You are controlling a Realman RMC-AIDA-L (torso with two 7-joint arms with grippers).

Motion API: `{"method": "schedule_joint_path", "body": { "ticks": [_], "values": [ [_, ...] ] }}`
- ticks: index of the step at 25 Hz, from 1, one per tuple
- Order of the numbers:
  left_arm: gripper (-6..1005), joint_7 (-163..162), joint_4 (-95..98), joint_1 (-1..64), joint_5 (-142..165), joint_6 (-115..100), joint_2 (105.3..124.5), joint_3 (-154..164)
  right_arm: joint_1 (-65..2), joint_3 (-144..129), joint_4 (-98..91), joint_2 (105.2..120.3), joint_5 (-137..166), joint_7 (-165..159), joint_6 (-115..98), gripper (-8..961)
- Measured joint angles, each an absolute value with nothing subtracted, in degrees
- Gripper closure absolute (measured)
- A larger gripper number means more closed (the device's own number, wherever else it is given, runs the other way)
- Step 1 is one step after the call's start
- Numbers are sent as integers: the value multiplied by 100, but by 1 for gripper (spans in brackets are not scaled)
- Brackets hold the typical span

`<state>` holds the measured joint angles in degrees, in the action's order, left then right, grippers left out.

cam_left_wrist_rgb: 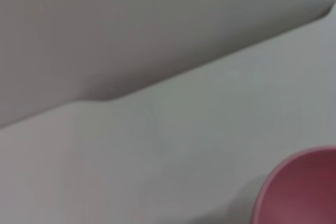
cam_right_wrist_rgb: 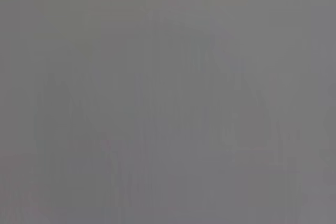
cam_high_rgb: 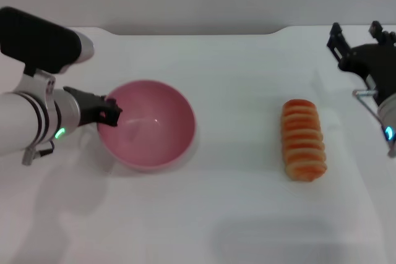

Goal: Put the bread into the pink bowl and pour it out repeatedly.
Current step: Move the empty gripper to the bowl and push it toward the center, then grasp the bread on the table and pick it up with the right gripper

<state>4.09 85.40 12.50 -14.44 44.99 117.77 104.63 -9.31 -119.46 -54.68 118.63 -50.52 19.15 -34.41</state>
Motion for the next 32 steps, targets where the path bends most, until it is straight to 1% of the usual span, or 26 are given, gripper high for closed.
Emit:
{"method": "schedule_joint_path", "body": {
  "ticks": [4,7,11,14,18,20,32],
  "values": [
    [927,409,8614,1320,-1438,4443,11777,10373,-627,-10794,-6897,11904,-5068,2325,-891,203],
    [940,409,8603,1383,-1417,4389,11781,10360,-619,-10211,-7522,11898,-5073,2277,736,203],
    [939,409,8526,1468,-1443,4304,11784,10360,-966,-9672,-7757,11874,-4740,1884,2371,203],
    [945,409,8495,1514,-1446,4225,11790,10360,-1381,-9628,-7835,11881,-3368,953,3506,203],
    [945,405,8362,1634,-1448,4140,11795,10360,-1687,-10045,-7858,11895,-1663,-166,4013,203],
    [945,395,8266,1704,-1448,4114,11797,10361,-1760,-10116,-7886,11892,-1372,-355,4167,203],
    [946,358,8069,1915,-1460,4003,11812,10366,-1888,-10390,-7470,11908,-1470,-770,3874,203]
  ]
}}
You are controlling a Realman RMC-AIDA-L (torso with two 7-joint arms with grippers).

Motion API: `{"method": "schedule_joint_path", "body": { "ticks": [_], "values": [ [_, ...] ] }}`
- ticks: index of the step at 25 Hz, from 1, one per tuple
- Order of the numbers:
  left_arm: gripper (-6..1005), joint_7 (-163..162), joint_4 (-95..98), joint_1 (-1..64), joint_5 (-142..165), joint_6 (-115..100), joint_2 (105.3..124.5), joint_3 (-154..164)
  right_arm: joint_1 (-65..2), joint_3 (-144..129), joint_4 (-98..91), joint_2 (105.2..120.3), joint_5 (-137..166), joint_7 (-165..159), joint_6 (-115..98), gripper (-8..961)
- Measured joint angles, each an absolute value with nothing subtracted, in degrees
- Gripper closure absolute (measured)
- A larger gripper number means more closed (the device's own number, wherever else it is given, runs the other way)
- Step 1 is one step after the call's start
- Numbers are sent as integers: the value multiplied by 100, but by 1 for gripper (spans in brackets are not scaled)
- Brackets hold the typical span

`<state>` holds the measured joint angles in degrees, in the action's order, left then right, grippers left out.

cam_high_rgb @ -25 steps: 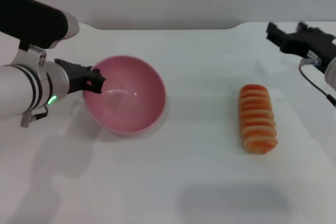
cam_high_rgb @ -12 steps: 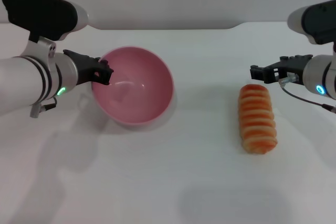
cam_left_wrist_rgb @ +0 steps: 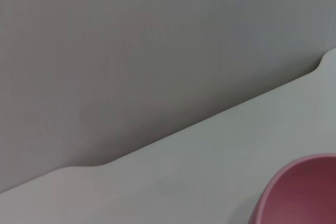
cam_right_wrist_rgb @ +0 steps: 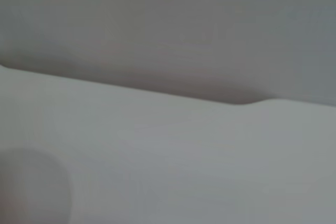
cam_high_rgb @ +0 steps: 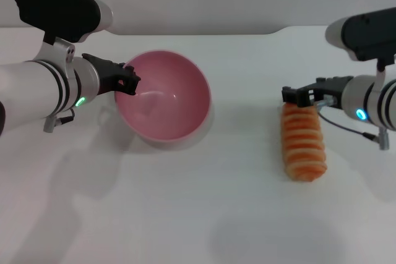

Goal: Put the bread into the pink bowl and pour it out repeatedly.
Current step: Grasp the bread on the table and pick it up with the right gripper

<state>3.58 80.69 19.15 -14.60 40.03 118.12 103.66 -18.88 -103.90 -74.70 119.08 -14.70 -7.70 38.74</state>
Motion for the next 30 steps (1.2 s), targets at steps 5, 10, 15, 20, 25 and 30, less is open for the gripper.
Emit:
{"method": "schedule_joint_path", "body": {
  "ticks": [5,10,15,20,25,30],
  "values": [
    [946,361,8007,1981,-1460,3965,11812,10360,-1948,-10557,-7139,11908,-1753,-813,3616,204],
    [946,371,7946,2068,-1460,3947,11813,10376,-2044,-10563,-6979,11908,-1828,-889,3576,209],
    [946,382,7926,2097,-1461,3946,11811,10379,-2081,-10572,-6827,11916,-1846,-959,3550,217],
    [946,395,7917,2139,-1468,3945,11803,10365,-2225,-10596,-6482,11918,-1990,-1031,3388,225],
    [947,400,7915,2170,-1469,3945,11800,10367,-2526,-10625,-6019,11917,-2135,-1032,3321,233],
    [947,404,7892,2179,-1469,3945,11796,10364,-2725,-10720,-5898,11916,-2136,-1013,3466,241]
  ]
}}
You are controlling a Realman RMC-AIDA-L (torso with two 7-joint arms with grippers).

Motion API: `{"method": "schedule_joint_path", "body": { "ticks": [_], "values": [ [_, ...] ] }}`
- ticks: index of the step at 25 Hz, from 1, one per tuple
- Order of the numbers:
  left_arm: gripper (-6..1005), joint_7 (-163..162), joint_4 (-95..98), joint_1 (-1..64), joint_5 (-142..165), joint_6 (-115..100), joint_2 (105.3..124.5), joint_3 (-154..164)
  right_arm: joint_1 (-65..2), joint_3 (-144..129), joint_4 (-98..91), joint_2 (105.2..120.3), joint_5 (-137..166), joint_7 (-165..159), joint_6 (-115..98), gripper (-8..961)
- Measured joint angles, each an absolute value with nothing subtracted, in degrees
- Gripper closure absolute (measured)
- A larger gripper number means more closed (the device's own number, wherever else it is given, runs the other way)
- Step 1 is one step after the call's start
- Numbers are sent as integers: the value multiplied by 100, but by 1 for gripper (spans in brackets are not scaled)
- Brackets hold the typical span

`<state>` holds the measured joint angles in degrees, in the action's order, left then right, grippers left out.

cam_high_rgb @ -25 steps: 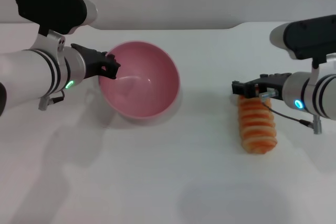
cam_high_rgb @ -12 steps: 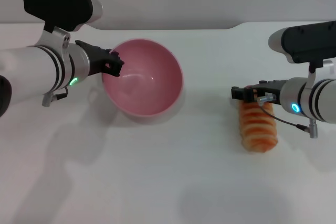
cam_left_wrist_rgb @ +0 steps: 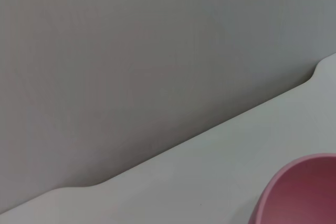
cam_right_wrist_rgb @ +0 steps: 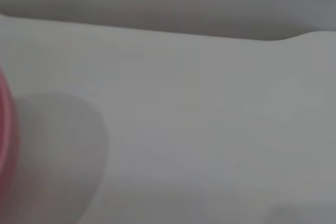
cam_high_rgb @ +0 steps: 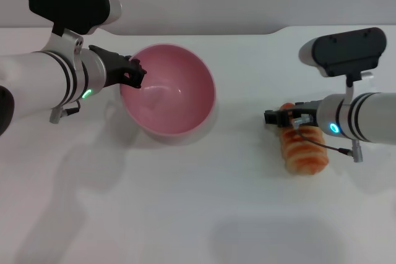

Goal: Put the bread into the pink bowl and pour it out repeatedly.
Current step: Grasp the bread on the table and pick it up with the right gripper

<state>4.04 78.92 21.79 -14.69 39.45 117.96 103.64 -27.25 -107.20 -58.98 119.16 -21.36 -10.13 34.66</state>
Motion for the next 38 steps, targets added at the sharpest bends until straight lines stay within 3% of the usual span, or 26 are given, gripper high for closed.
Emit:
{"method": "schedule_joint_path", "body": {
  "ticks": [7,12,15,23,32,38],
  "values": [
    [947,404,7877,2186,-1467,3946,11794,10360,-2787,-10911,-5997,11892,-2093,-885,3633,252],
    [946,405,7867,2188,-1467,3945,11794,10360,-2714,-10917,-6304,11879,-2074,-826,3707,310],
    [945,404,7834,2189,-1467,3914,11794,10360,-2643,-10870,-6640,11872,-2001,-727,3768,507],
    [945,405,7683,2211,-1473,3854,11795,10353,-2347,-10591,-7815,11874,-1460,-705,4275,676],
    [945,463,7443,2361,-1676,3779,11796,10354,-2313,-10971,-7561,11913,-1241,-846,4054,905],
    [946,466,7369,2434,-1698,3778,11795,10373,-2284,-10958,-7533,11913,-1238,-920,4060,625]
  ]
}}
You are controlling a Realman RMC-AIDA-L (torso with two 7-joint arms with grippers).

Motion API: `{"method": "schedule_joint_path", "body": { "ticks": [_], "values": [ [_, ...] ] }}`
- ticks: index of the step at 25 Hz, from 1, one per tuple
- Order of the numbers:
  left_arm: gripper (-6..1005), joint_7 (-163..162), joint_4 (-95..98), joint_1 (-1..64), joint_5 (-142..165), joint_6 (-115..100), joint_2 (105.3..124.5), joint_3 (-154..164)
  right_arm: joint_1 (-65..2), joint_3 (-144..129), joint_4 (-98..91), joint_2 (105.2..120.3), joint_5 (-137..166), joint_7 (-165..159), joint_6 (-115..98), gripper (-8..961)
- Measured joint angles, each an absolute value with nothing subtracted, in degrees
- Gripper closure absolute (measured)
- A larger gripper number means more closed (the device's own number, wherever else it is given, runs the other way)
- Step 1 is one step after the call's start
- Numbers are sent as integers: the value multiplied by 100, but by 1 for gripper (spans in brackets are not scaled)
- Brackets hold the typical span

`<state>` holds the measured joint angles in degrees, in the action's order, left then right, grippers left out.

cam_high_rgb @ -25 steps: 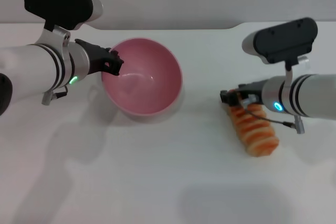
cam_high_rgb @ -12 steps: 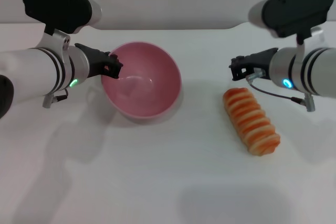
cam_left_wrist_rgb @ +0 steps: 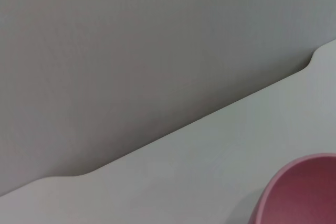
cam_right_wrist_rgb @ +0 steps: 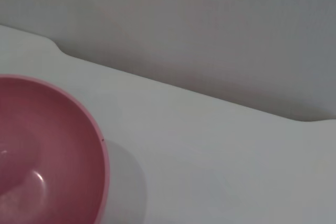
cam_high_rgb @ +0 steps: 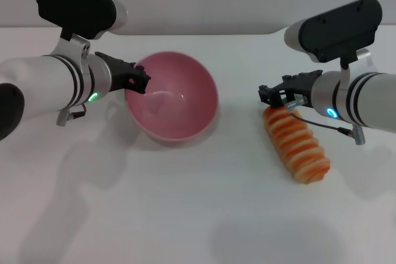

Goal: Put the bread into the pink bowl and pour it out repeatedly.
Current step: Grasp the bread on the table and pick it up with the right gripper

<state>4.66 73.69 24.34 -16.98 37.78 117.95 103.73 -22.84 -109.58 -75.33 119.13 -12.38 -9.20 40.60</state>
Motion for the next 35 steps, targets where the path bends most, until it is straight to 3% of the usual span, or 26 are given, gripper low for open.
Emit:
{"method": "schedule_joint_path", "body": {
  "ticks": [4,6,18,35],
  "values": [
    [946,466,7328,2473,-1737,3779,11795,10380,-2284,-10975,-7520,11911,-1238,-926,4073,455],
    [946,466,7320,2483,-1750,3778,11795,10384,-2281,-11029,-7475,11911,-1261,-979,4078,223],
    [946,466,7292,2553,-1754,3791,11795,10411,-2316,-11439,-7200,11918,-1375,-1323,4051,118],
    [946,466,7260,2632,-1749,3822,11801,10419,-2449,-11375,-6662,11900,-1295,-1704,4079,118]
  ]
}}
